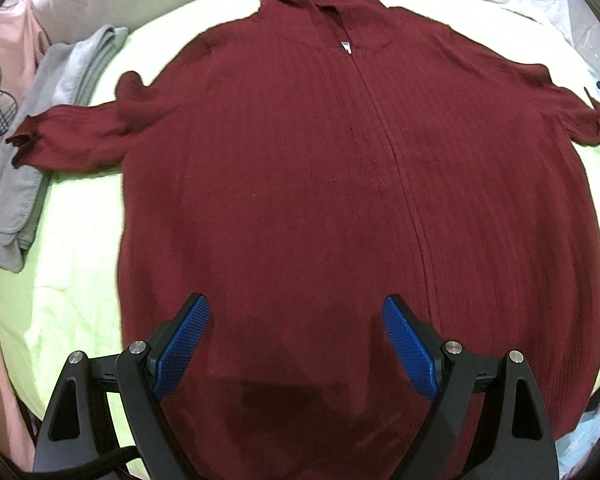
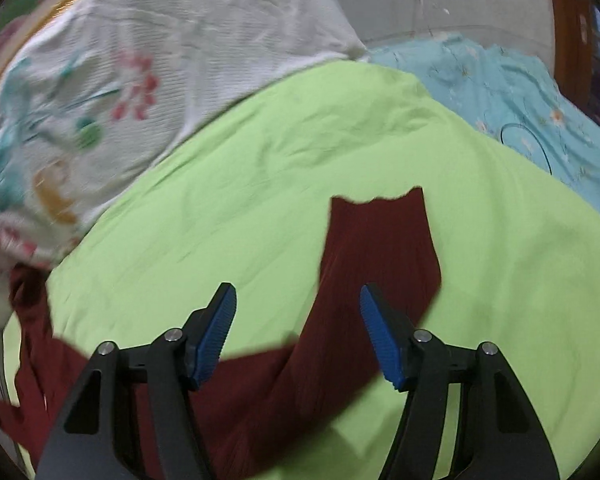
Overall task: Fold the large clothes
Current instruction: 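Grasp the sweater's sleeve cuff with the right gripper and lift it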
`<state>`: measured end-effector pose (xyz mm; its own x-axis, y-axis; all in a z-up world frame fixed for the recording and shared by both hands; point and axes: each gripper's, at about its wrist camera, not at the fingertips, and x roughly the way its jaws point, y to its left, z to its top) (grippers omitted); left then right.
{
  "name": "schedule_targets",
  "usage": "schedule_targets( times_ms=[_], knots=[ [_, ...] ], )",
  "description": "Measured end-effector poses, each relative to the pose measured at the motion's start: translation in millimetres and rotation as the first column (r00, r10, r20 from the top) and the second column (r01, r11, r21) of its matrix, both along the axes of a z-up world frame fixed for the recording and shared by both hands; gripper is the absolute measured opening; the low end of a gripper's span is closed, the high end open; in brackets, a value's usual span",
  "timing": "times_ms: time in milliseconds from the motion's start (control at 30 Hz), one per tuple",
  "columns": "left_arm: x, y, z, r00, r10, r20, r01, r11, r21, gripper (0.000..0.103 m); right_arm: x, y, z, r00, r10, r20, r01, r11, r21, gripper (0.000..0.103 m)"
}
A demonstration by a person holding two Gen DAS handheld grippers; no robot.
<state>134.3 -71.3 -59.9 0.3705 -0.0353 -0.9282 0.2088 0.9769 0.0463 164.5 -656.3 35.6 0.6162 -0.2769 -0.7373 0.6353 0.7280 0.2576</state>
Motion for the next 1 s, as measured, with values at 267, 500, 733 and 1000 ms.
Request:
schedule_targets(
  times_ms=[267, 500, 733, 1000],
  knots=[
    [15, -12, -9, 1.000, 0.002, -0.011, -0.002, 1.000, 0.004, 0.089, 40, -37, -32, 0.989, -0.038, -0.146, 0.037, 0.999, -0.012, 0.028],
    [17, -7, -8, 1.000, 0.020, -0.003, -0.021, 0.999, -0.026, 0.089, 32, 10, -6, 0.998, 0.065, -0.015, -0.065, 0.998, -0.009, 0.009],
    [15, 7, 2, 0.999, 0.037, 0.027, -0.035, 0.997, -0.066, 0.089, 44, 161, 18, 0.923, 0.345, 0.169, -0.364, 0.927, 0.095, 0.009],
    [25, 46, 6, 0.993, 0.112, 0.042, -0.106, 0.986, -0.132, 0.089, 86, 359, 14, 0.756, 0.593, 0.278, -0.645, 0.749, 0.155, 0.009]
  ],
)
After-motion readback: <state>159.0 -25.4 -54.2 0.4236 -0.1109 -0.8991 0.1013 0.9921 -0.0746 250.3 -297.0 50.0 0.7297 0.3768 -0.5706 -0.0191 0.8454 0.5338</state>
